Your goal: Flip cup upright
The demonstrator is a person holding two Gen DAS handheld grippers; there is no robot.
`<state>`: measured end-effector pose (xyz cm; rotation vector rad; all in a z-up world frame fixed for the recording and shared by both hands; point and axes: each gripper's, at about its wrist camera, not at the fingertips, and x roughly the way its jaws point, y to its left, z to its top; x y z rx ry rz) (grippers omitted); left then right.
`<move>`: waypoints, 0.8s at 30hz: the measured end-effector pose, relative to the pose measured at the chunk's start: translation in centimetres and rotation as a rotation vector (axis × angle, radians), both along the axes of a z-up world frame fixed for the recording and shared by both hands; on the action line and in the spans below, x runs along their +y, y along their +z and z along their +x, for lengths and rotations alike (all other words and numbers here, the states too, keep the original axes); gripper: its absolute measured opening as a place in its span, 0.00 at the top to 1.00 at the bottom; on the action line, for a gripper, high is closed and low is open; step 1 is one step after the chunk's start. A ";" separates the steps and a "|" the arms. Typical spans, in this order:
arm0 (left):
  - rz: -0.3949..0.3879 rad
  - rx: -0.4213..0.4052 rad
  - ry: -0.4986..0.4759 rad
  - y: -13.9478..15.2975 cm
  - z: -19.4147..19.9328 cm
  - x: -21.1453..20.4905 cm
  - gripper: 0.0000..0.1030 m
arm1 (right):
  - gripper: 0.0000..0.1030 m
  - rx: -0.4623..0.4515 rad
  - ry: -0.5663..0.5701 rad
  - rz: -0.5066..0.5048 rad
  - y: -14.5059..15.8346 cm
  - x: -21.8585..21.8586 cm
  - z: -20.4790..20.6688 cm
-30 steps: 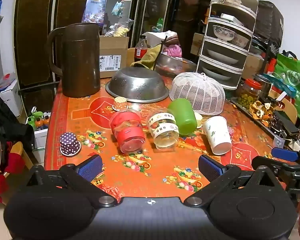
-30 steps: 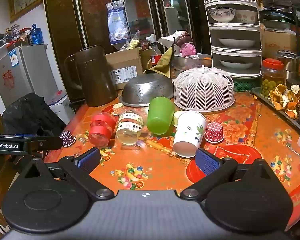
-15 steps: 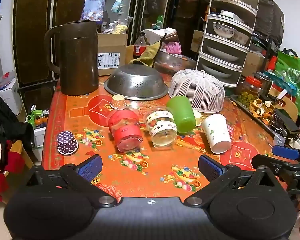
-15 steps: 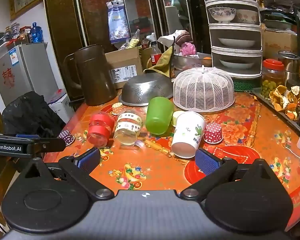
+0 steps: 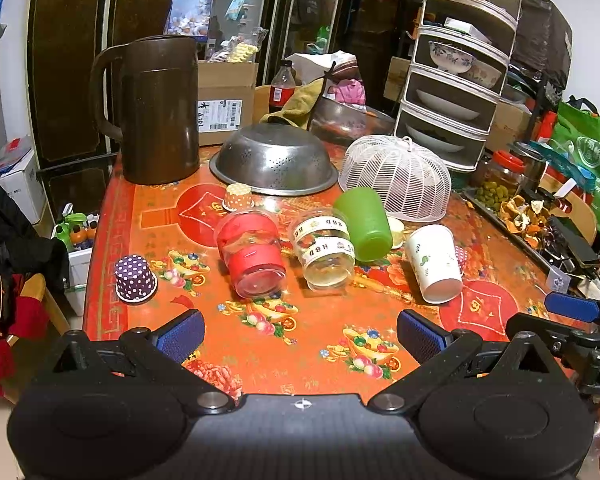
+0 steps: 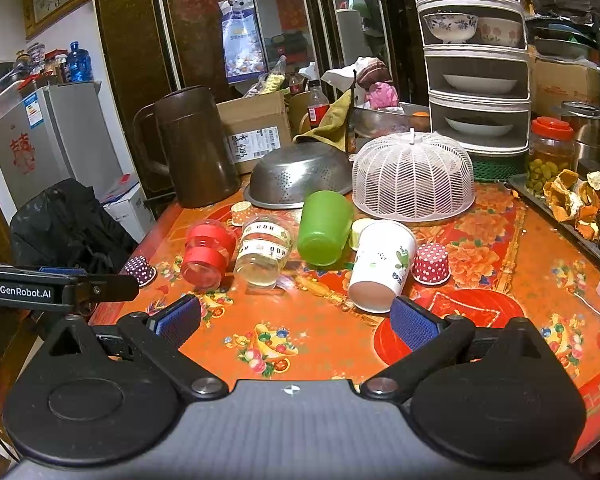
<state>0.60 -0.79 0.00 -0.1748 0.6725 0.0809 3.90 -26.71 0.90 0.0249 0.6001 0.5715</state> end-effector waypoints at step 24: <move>-0.003 0.010 0.003 -0.2 -0.1 -0.2 0.00 | 0.01 0.007 0.002 0.019 0.2 -0.6 -0.4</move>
